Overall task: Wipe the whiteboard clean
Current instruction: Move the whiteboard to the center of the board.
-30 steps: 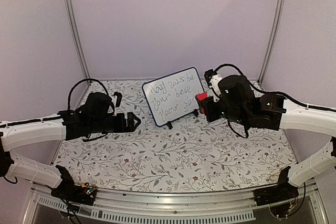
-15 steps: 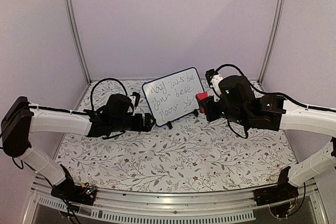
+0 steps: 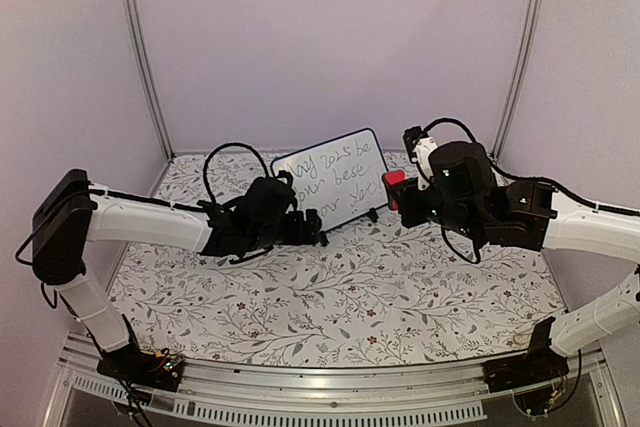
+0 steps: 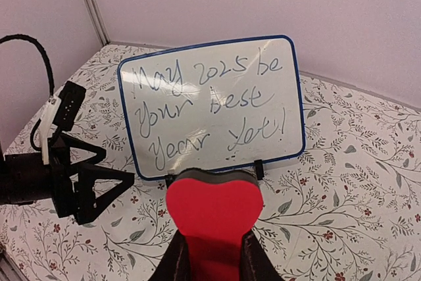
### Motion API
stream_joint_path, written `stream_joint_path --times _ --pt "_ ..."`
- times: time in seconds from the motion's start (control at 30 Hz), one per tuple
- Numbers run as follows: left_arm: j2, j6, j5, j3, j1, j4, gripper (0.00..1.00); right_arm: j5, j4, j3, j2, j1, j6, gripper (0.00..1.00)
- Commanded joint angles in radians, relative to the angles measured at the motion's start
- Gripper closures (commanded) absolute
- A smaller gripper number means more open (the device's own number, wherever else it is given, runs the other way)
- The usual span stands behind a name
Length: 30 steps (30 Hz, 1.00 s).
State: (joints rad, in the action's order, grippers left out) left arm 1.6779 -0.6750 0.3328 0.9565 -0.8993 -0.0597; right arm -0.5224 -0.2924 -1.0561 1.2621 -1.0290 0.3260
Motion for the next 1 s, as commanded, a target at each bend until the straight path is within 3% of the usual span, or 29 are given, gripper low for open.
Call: stream_joint_path --times 0.0,0.23,0.4,0.6,0.87,0.97 --pt "0.05 -0.124 0.159 0.119 -0.085 0.199 0.04 -0.046 -0.025 0.009 -0.03 0.009 0.018 0.84" --pt "0.204 -0.32 0.159 0.333 -0.13 0.443 0.1 -0.075 -0.049 0.009 -0.066 0.013 0.02 0.83" --pt "0.331 -0.41 0.159 0.484 -0.139 0.57 0.22 -0.081 -0.059 0.008 -0.096 0.016 0.015 0.83" --pt "0.425 -0.419 0.23 0.607 -0.136 0.63 0.27 -0.066 -0.065 0.011 -0.116 0.017 0.013 0.83" --pt "0.526 -0.391 0.276 0.713 -0.132 0.64 0.42 -0.033 -0.057 0.015 -0.1 0.017 0.012 0.82" --pt "0.559 -0.395 0.279 0.737 -0.132 0.656 0.42 -0.026 -0.057 0.015 -0.092 0.017 0.012 0.82"
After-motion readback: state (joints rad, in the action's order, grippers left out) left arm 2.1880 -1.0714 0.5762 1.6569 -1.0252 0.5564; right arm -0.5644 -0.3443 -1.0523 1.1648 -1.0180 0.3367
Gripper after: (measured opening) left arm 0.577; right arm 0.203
